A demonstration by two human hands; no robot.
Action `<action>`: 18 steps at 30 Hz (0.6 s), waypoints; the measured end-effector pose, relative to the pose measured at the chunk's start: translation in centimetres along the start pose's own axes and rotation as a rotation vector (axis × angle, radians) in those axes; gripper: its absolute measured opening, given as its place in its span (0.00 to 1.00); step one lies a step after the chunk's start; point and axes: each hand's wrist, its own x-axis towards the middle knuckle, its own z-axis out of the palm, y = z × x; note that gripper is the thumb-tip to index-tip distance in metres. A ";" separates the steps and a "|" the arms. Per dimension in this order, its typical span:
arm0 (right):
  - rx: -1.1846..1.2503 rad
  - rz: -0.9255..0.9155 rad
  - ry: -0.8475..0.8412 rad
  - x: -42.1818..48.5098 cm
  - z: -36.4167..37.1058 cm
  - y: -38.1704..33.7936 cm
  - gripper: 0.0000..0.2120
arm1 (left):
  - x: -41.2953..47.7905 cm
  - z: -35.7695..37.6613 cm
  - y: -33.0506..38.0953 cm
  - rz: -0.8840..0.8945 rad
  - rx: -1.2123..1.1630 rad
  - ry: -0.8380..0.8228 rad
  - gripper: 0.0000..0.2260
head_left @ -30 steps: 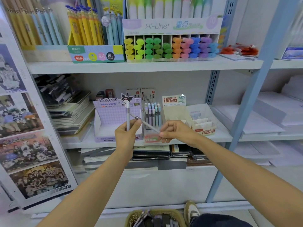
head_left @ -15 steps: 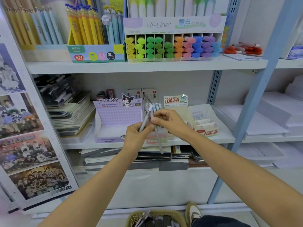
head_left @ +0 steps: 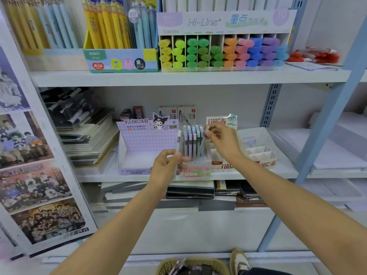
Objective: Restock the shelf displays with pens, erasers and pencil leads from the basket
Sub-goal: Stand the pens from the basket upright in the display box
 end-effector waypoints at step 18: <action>-0.181 -0.106 -0.056 0.6 1.7 1.2 0.07 | 0.6 0.0 -0.9 -0.040 -0.068 0.067 0.08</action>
